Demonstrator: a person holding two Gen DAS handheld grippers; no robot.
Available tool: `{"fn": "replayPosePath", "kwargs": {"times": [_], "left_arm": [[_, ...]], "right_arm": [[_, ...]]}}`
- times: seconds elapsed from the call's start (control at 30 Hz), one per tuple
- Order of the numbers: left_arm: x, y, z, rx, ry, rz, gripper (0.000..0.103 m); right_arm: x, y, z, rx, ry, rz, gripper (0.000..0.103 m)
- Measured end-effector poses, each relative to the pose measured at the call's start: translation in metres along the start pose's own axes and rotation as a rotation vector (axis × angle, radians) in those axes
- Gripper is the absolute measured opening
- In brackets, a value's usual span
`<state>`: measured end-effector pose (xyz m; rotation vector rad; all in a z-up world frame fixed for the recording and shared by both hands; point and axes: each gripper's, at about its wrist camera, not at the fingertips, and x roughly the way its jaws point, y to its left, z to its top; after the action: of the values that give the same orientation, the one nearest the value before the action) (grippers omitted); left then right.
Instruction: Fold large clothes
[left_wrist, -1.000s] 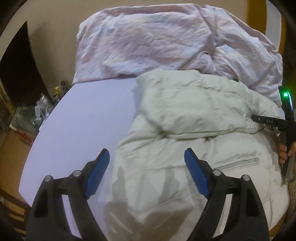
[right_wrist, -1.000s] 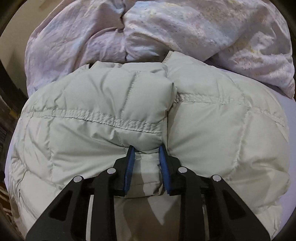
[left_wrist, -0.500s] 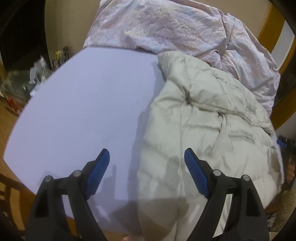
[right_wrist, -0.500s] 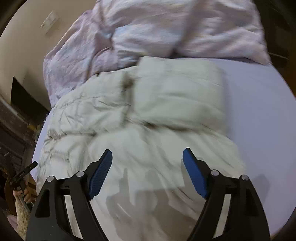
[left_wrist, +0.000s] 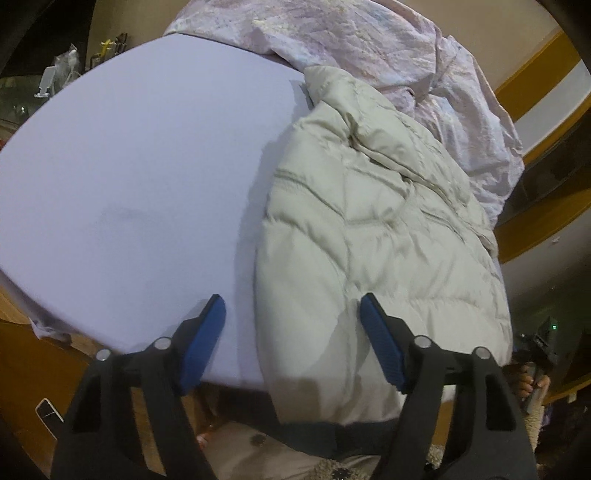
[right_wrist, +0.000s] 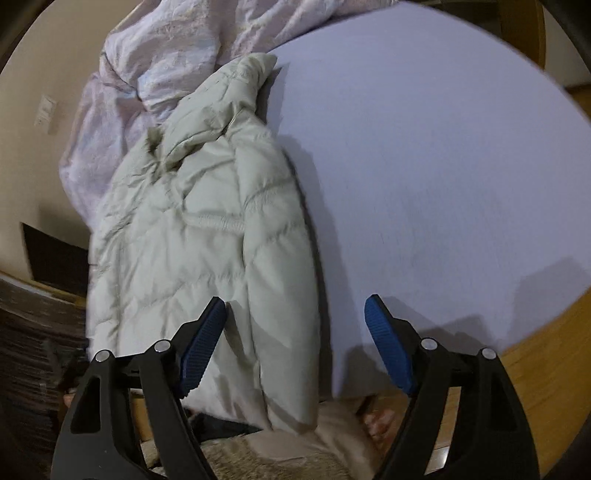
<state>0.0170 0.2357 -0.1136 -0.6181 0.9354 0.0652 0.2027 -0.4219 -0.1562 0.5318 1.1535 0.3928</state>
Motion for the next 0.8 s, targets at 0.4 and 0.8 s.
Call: {"fn": "replayPosePath", "kwargs": {"times": [0.4, 0.8], "left_arm": [[-0.003, -0.005, -0.031, -0.029, 0.017, -0.134, 0.056], [-0.018, -0.014, -0.031, -0.050, -0.059, -0.134, 0.021]], "right_arm": [[0.013, 0.000, -0.028, 0.027, 0.055, 0.314, 0.061], [-0.008, 0.021, -0.030, -0.032, -0.093, 0.284, 0.018]]}}
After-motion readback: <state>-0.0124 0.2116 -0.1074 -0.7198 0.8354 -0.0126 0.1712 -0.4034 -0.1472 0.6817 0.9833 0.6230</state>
